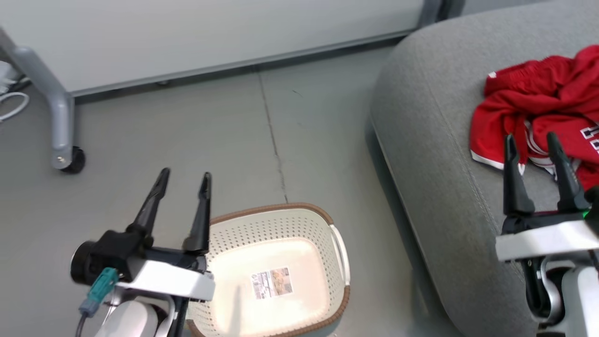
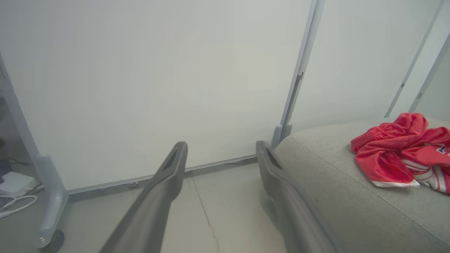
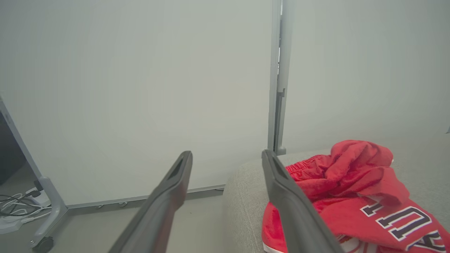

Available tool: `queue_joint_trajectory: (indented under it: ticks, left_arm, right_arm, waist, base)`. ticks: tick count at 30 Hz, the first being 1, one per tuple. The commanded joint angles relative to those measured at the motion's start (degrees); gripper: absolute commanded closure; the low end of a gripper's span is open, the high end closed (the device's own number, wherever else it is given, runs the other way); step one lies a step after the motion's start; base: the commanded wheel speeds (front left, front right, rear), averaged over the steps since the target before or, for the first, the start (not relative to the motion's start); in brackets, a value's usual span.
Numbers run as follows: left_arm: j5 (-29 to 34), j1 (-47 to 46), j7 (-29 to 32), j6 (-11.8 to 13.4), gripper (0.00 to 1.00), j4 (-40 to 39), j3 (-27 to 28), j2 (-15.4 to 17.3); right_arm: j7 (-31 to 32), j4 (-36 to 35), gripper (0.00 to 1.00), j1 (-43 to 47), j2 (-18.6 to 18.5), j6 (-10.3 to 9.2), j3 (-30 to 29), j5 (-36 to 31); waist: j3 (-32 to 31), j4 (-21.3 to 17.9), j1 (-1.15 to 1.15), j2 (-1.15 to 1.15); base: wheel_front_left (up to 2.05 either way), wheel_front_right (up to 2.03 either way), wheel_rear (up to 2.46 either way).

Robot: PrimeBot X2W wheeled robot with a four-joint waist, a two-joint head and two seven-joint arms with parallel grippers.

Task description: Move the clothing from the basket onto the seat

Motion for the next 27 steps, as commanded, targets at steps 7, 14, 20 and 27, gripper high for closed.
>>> queue_joint_trajectory:
  ticks: [7,14,20,27]
  left_arm:
    - [-0.4,6.7,-0.4,2.0,0.00,-1.0,8.1,-1.6]
    - [1.1,11.4,-0.5,0.7,0.00,-1.3,11.6,-2.5]
    - [2.6,13.7,-0.5,-0.3,0.00,-0.2,11.9,-3.2]
    - [4.1,15.6,-0.5,-1.9,0.00,2.1,11.6,-3.2]
  right_arm:
    - [5.3,-8.9,0.00,9.0,0.4,0.02,2.2,-2.4]
    - [7.4,-10.2,0.00,13.2,0.4,0.02,2.2,-1.8]
    - [8.3,-10.2,0.00,15.8,0.4,0.02,1.3,-2.0]
    - [9.1,-9.5,0.00,17.9,0.4,0.02,2.0,-1.5]
  waist:
    - [-6.0,6.0,0.00,0.00]
    - [-9.0,8.0,0.00,0.00]
    - [-10.8,8.7,0.00,0.00]
    - [-12.7,8.6,0.00,0.00]
  base:
    - [0.00,0.00,0.00]
    - [0.00,0.00,0.00]
    - [0.00,0.00,0.00]
    - [0.00,0.00,0.00]
